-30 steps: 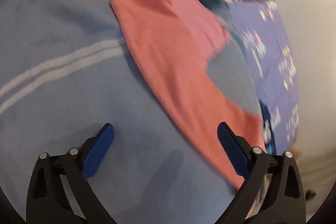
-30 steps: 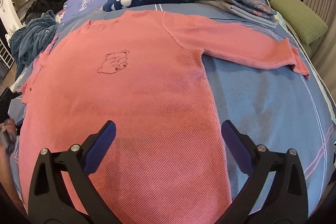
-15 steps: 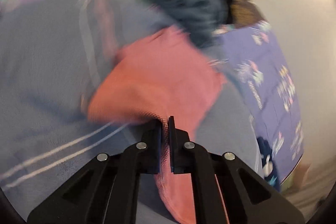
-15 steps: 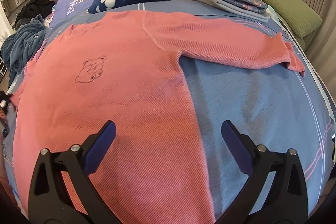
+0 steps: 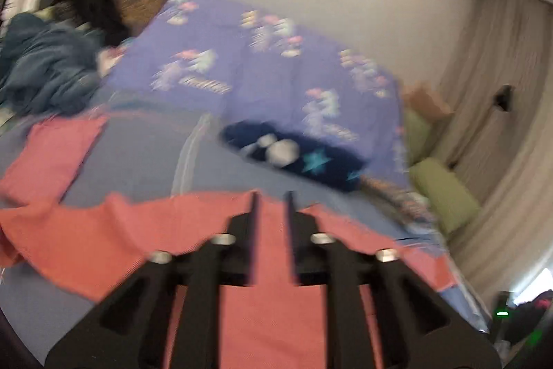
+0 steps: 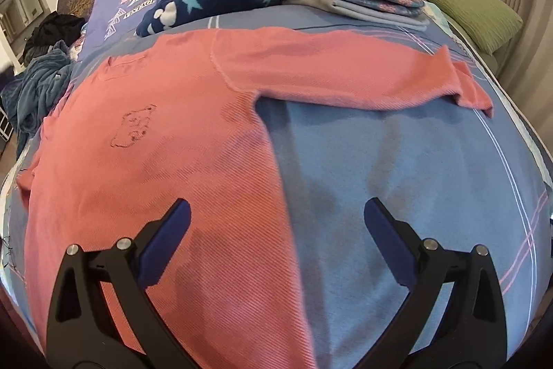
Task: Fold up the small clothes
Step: 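Grasp a pink sleeve with the left tool and fold it across the body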
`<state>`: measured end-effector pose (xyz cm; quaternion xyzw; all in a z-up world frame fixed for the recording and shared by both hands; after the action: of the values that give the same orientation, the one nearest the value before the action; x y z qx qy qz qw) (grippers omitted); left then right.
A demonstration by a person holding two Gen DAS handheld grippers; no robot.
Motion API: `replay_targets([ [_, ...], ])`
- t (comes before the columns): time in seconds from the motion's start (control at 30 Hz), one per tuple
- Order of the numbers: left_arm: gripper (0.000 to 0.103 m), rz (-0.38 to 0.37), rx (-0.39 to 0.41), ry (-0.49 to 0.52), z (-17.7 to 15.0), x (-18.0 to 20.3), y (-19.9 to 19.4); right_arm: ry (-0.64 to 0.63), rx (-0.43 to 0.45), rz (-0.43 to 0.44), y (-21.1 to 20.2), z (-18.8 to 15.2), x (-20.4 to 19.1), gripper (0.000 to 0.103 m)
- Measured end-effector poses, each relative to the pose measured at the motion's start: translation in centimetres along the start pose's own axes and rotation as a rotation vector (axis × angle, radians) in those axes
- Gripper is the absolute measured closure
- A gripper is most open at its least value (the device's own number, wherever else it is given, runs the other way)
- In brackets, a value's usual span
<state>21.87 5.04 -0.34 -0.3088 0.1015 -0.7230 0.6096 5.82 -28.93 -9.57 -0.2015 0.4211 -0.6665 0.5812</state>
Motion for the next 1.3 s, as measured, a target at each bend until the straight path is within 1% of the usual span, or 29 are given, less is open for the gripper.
replay_targets([
  [0.03, 0.056, 0.102, -0.014, -0.053, -0.7, -2.8, 0.8, 0.001, 0.000, -0.002, -0.1, -0.1, 0.3, 0.002],
  [0.07, 0.055, 0.182, -0.033, -0.098, -1.1, -5.2, 1.5, 0.004, 0.000, -0.006, -0.1, -0.2, 0.8, 0.002],
  [0.13, 0.055, 0.286, -0.077, -0.168, -2.0, -9.9, 2.3, 0.015, -0.001, -0.011, 0.1, -0.1, 1.6, 0.002],
  [0.17, 0.054, 0.350, -0.098, -0.236, -2.6, -13.4, 2.3, 0.022, -0.002, -0.011, 0.2, 0.0, 1.8, 0.002],
  [0.23, 0.052, 0.428, -0.138, -0.357, -3.9, -18.5, 1.6, 0.034, -0.002, -0.002, 0.4, 0.2, 2.1, 0.002],
  [0.27, 0.051, 0.444, -0.170, -0.471, -4.9, -21.9, 0.8, 0.032, 0.000, 0.005, 0.4, 0.4, 2.0, 0.002],
  [0.33, 0.051, 0.379, -0.207, -0.649, -6.3, -25.9, 0.6, 0.018, 0.004, 0.010, 0.5, 0.7, 1.6, 0.002],
  [0.4, 0.051, 0.325, -0.224, -0.769, -7.3, -28.7, 1.2, 0.000, 0.004, 0.015, 0.7, 0.9, 1.0, 0.002],
  [0.47, 0.051, 0.311, -0.226, -0.868, -7.9, -31.3, 2.3, -0.007, -0.001, 0.021, 0.8, 1.0, 0.5, 0.002],
  [0.53, 0.051, 0.331, -0.225, -0.907, -7.7, -32.5, 3.6, -0.015, -0.006, 0.027, 0.8, 0.9, 0.1, 0.002],
  [0.6, 0.054, 0.356, -0.176, -0.929, -7.1, -33.3, 4.0, -0.030, -0.003, 0.021, 0.6, 0.8, -0.1, 0.002],
  [0.63, 0.066, 0.361, -0.147, -0.912, -6.2, -33.6, 4.4, -0.032, 0.000, 0.014, 0.5, 0.8, -0.2, 0.002],
  [0.67, 0.086, 0.383, -0.140, -0.880, -5.4, -33.7, 4.6, -0.030, 0.005, 0.008, 0.3, 0.8, -0.1, 0.002],
  [0.7, 0.097, 0.405, -0.136, -0.855, -4.9, -33.5, 4.4, -0.026, 0.007, 0.004, 0.2, 0.9, 0.1, 0.002],
  [0.73, 0.101, 0.406, -0.128, -0.841, -4.4, -32.9, 4.0, -0.019, 0.010, 0.003, 0.1, 0.9, 0.2, 0.002],
  [0.8, 0.101, 0.352, -0.080, -0.762, -1.6, -30.1, 3.4, -0.009, 0.015, -0.001, 0.0, 1.0, 0.5, 0.002],
  [0.83, 0.101, 0.302, -0.044, -0.656, 0.4, -26.7, 2.7, -0.009, 0.018, -0.003, 0.0, 1.0, 0.5, 0.002],
  [0.9, 0.101, 0.208, 0.000, -0.492, 2.5, -20.6, 1.5, -0.013, 0.022, -0.012, 0.0, 1.2, 0.5, 0.002],
  [0.93, 0.100, 0.147, 0.016, -0.412, 3.2, -17.0, 0.9, -0.012, 0.024, -0.012, 0.0, 1.2, 0.5, 0.002],
  [0.97, 0.100, 0.052, 0.030, -0.304, 3.5, -11.9, 0.0, -0.009, 0.027, -0.006, 0.0, 1.3, 0.3, 0.002],
  [1.0, 0.100, -0.010, 0.032, -0.226, 3.3, -8.3, -0.6, -0.007, 0.030, 0.000, -0.1, 1.4, 0.2, 0.002],
  [1.03, 0.100, -0.064, 0.024, -0.143, 2.7, -4.6, -1.0, -0.006, 0.034, 0.005, -0.2, 1.4, 0.1, 0.002],
  [1.07, 0.099, -0.112, -0.002, -0.027, 1.3, 0.0, -1.1, -0.008, 0.039, 0.009, -0.4, 1.3, 0.0, 0.002],
  [1.1, 0.097, -0.131, -0.022, 0.053, 0.0, 2.9, -0.9, -0.011, 0.041, 0.010, -0.5, 1.3, -0.1, 0.002],
  [1.13, 0.080, -0.138, -0.046, 0.131, -1.6, 5.4, -0.5, -0.014, 0.042, 0.008, -0.5, 1.2, -0.1, 0.002],
  [1.17, 0.053, -0.127, -0.078, 0.216, -3.8, 8.0, 0.1, -0.018, 0.039, 0.002, -0.6, 1.0, 0.0, 0.002],
  [1.2, 0.048, -0.116, -0.095, 0.274, -5.5, 9.6, 0.9, -0.018, 0.039, -0.002, -0.7, 1.0, 0.1, 0.002],
  [1.23, 0.047, -0.111, -0.110, 0.343, -7.6, 11.1, 1.5, -0.009, 0.042, -0.001, -0.8, 1.0, 0.5, 0.002],
  [1.3, 0.047, -0.095, -0.146, 0.421, -9.8, 12.1, 2.6, 0.001, 0.049, 0.031, -0.9, 1.3, 0.9, 0.002],
])
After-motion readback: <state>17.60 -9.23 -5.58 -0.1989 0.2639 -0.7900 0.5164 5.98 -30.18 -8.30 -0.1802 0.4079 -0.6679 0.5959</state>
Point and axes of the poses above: each gripper's, at about its wrist camera, not at the fingertips, and y roughly the way its jaws point, x to its right, z to its top, the point moved 4 cm from there along y, roughly the way its jaws point, and after that the axes turned 10 degrees about z, right-handed, at the moved point
